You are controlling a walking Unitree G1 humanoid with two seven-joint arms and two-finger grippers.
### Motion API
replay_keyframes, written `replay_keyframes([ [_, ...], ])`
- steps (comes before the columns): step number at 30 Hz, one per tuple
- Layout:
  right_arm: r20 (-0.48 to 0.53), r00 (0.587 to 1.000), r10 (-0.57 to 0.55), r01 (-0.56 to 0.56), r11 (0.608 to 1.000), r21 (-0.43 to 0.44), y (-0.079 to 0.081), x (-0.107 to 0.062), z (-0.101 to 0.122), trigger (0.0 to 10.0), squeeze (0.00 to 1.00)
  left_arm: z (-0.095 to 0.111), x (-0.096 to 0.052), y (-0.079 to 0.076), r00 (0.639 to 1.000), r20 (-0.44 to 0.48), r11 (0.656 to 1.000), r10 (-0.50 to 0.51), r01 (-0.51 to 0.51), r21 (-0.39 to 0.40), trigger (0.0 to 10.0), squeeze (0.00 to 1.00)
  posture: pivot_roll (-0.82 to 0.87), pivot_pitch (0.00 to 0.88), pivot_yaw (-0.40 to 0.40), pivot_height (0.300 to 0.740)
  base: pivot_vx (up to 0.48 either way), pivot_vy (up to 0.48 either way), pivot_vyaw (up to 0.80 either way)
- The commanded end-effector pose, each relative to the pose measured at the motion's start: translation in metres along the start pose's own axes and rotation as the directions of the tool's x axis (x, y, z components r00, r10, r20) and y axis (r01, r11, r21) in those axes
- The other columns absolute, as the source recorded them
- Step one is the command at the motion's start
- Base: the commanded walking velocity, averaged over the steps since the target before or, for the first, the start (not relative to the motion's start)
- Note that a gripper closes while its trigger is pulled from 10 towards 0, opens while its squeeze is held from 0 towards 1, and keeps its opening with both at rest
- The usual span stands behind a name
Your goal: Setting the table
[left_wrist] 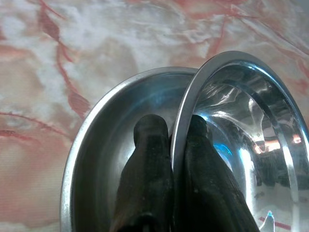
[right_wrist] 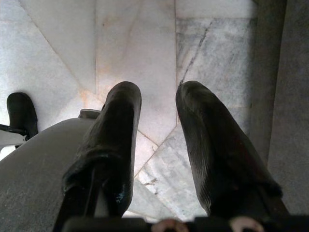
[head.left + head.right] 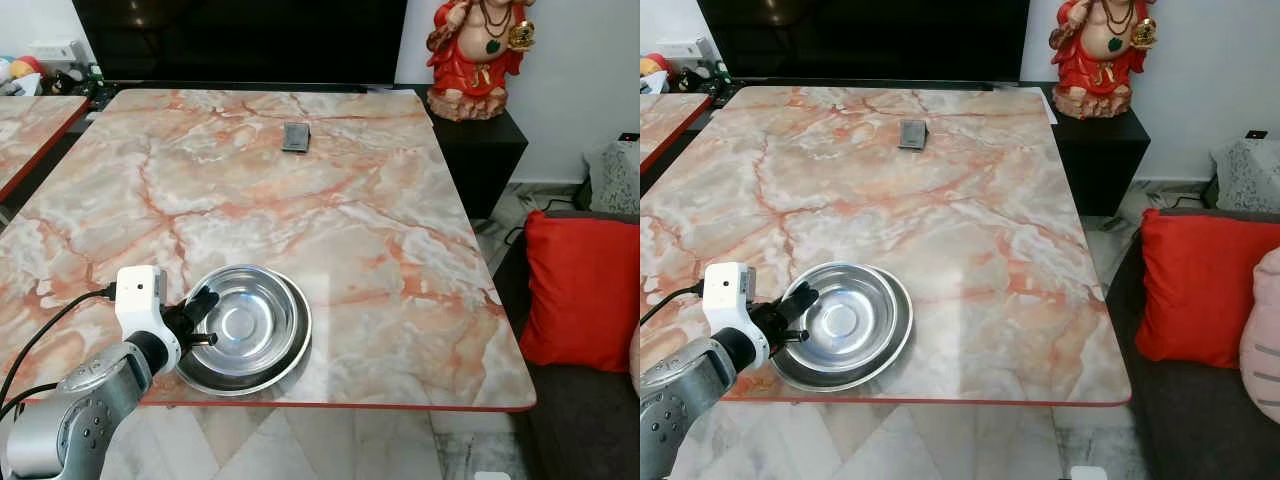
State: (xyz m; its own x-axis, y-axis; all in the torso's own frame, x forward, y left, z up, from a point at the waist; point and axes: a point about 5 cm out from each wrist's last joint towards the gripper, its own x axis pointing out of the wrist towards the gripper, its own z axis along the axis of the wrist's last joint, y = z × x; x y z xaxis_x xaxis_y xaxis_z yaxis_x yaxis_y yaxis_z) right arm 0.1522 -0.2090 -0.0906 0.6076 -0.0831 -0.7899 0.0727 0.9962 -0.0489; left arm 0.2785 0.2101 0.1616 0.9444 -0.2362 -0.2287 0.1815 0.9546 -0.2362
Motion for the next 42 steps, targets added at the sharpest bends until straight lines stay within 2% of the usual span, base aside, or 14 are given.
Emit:
replay_keyframes([
  [1,-0.027,1.0,-0.005,0.005,1.0,-0.005,-0.0014,-0.002,-0.0075,10.0,0.0,-0.0032,-0.0001,0.0017,1.0,-0.025,1.0,0.017,-0.017,-0.002,10.0,0.61,0.08,0.135,-0.011,0.74,0.0,0.0,0.0],
  [2,-0.027,1.0,-0.005,0.005,1.0,-0.005,-0.0013,-0.002,-0.0074,10.0,0.0,-0.0038,0.0001,0.0012,0.999,-0.027,1.0,0.018,-0.018,-0.003,10.0,0.71,0.08,0.135,-0.011,0.74,0.0,0.0,0.0],
  [16,-0.028,1.0,-0.005,0.005,1.0,-0.006,-0.0015,-0.0018,-0.007,10.0,0.0,-0.0034,0.0006,0.0025,0.999,-0.03,0.999,0.036,-0.036,0.009,10.0,0.67,0.08,0.134,-0.013,0.74,0.0,0.0,0.0],
  [22,-0.028,1.0,-0.004,0.004,1.0,-0.009,-0.0017,-0.0019,-0.0071,10.0,0.0,-0.0029,0.0003,0.003,0.998,-0.042,0.997,0.046,-0.043,0.071,10.0,0.65,0.08,0.135,-0.016,0.74,0.0,0.0,0.0],
  [26,-0.028,1.0,-0.004,0.003,1.0,-0.01,-0.0016,-0.0019,-0.0071,10.0,0.0,-0.0071,0.0004,0.0007,0.997,-0.068,0.985,0.044,-0.032,0.17,10.0,0.67,0.08,0.134,-0.016,0.74,0.0,0.0,0.0],
  [27,-0.028,1.0,-0.004,0.003,1.0,-0.01,-0.0016,-0.0019,-0.0071,10.0,0.0,-0.0071,0.0004,0.0007,0.997,-0.068,0.985,0.044,-0.032,0.17,10.0,0.67,0.08,0.134,-0.016,0.74,0.0,0.0,0.0],
  [28,-0.028,1.0,-0.003,0.003,1.0,-0.01,-0.0015,-0.0019,-0.0071,10.0,0.0,-0.008,0.0004,-0.0006,0.997,-0.069,0.983,0.04,-0.027,0.179,10.0,0.65,0.08,0.134,-0.016,0.74,0.0,0.0,0.0],
  [29,-0.028,1.0,-0.003,0.003,1.0,-0.01,-0.0014,-0.0018,-0.007,10.0,0.0,-0.0081,0.0004,-0.0018,0.997,-0.067,0.981,0.037,-0.023,0.194,10.0,0.52,0.08,0.134,-0.016,0.74,0.0,0.0,0.0],
  [30,-0.028,1.0,-0.003,0.003,1.0,-0.009,-0.0014,-0.0018,-0.007,10.0,0.0,-0.008,0.0005,-0.0022,0.997,-0.067,0.977,0.038,-0.023,0.213,10.0,0.12,0.08,0.134,-0.017,0.74,0.0,0.0,0.0],
  [31,-0.028,1.0,-0.003,0.003,1.0,-0.009,-0.0013,-0.0018,-0.007,10.0,0.0,-0.008,0.0005,-0.0022,0.997,-0.067,0.975,0.039,-0.024,0.222,10.0,0.12,0.08,0.134,-0.017,0.74,0.0,0.0,0.0],
  [32,-0.028,1.0,-0.003,0.003,1.0,-0.009,-0.0013,-0.0018,-0.0069,10.0,0.0,-0.0079,0.0006,-0.0021,0.997,-0.066,0.972,0.042,-0.025,0.234,10.0,0.0,0.08,0.135,-0.016,0.74,0.0,0.0,0.0],
  [37,-0.027,1.0,-0.002,0.002,1.0,-0.009,-0.001,-0.0018,-0.0069,10.0,0.0,-0.0081,0.0004,-0.0007,0.997,-0.061,0.962,0.049,-0.031,0.27,10.0,0.0,0.08,0.134,-0.016,0.74,0.0,0.0,0.0],
  [38,-0.027,1.0,-0.001,0.001,1.0,-0.008,-0.0011,-0.0018,-0.0068,10.0,0.0,-0.0033,0.0003,0.0004,0.998,-0.023,0.956,0.062,-0.052,0.288,10.0,0.0,0.08,0.133,-0.016,0.74,0.0,0.0,0.0],
  [42,-0.027,1.0,-0.001,0.001,1.0,-0.008,-0.0011,-0.0018,-0.0068,10.0,0.0,-0.0033,0.0003,0.0004,0.998,-0.023,0.956,0.062,-0.052,0.288,10.0,0.0,0.08,0.133,-0.016,0.74,0.0,0.0,0.0],
])
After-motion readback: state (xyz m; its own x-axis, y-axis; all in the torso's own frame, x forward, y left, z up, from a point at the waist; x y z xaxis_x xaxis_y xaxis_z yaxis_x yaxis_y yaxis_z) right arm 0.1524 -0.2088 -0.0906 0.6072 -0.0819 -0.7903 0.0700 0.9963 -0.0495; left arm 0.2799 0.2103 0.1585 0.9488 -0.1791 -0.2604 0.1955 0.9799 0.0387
